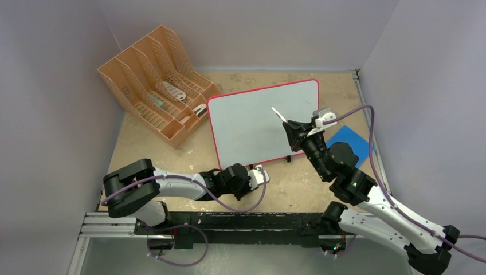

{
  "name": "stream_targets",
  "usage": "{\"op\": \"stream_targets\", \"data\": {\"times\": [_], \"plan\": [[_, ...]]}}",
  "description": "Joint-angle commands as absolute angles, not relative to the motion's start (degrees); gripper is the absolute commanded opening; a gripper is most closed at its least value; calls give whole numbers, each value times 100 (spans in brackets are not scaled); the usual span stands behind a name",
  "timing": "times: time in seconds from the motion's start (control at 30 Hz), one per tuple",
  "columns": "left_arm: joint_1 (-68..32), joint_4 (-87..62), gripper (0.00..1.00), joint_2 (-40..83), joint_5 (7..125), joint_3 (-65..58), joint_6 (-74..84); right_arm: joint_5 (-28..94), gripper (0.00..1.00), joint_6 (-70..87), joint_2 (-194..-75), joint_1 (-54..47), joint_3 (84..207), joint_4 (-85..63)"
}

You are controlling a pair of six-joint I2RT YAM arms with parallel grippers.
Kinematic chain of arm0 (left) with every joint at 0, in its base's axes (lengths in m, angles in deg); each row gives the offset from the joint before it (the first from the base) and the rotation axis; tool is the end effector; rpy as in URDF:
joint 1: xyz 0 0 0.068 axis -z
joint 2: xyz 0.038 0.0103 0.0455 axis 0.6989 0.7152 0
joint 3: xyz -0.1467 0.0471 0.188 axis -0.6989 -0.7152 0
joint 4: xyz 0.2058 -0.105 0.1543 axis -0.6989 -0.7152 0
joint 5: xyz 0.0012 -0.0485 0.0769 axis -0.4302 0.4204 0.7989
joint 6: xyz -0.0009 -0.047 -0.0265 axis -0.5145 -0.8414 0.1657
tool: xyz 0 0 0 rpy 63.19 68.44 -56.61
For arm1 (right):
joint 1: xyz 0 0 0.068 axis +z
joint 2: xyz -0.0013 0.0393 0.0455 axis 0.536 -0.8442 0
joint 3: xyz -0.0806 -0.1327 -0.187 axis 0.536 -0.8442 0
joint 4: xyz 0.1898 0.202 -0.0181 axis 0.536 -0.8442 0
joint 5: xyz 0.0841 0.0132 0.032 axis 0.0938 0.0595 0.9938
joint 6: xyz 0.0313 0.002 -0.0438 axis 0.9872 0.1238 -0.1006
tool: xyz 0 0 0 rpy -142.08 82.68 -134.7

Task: Write a sentence on the whiteboard
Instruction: Place the pen cap at the center of the board.

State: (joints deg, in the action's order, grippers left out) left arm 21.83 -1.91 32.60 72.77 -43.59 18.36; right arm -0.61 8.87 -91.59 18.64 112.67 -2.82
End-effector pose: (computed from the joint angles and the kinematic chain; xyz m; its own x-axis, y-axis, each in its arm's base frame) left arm 0.1165 -0.2658 0.0967 -0.2352 0.6141 -0.7534 0.9293 0.3691 0.0107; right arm 0.1364 0.1440 0.3593 0.0751 0.2694 -0.9601 -0.4461 0.8702 0.2092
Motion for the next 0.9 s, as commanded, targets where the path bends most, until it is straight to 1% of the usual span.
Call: {"op": "stream_targets", "data": {"times": [0.0,0.07,0.2,0.37,0.5,0.6,0.63,0.67,0.7,0.8,0.87], "plan": [[2245,-82,25,3168,7238,-4503,1691,41,0,962,-9189,1865,11321,97],[2245,-97,29,3105,7250,-4527,1691,63,0,961,-9208,1865,11339,82],[2243,-211,33,2949,7341,-4517,1455,103,0,986,-9243,1865,11395,34],[2241,-553,42,2379,7610,-4282,1191,107,0,1062,-9276,1865,11475,-83],[2230,-1010,53,1838,8155,-3978,880,49,0,1128,-9321,1865,11566,-182],[2181,-1294,61,1338,8311,-3816,665,150,0,1181,-9379,1865,11623,-232],[2120,-1393,63,1173,8341,-3762,588,213,0,1205,-9404,1865,11648,-263],[2024,-1463,73,1004,8360,-3695,489,277,0,1224,-9435,1865,11670,-290],[1884,-1743,80,853,8347,-3620,404,341,0,1241,-9464,1865,11686,-309],[1266,-2188,83,428,7842,-3376,268,455,0,1262,-9596,1874,11716,-284],[809,-2325,84,92,7707,-3268,247,529,0,1272,-9740,1874,11734,-243]]}}
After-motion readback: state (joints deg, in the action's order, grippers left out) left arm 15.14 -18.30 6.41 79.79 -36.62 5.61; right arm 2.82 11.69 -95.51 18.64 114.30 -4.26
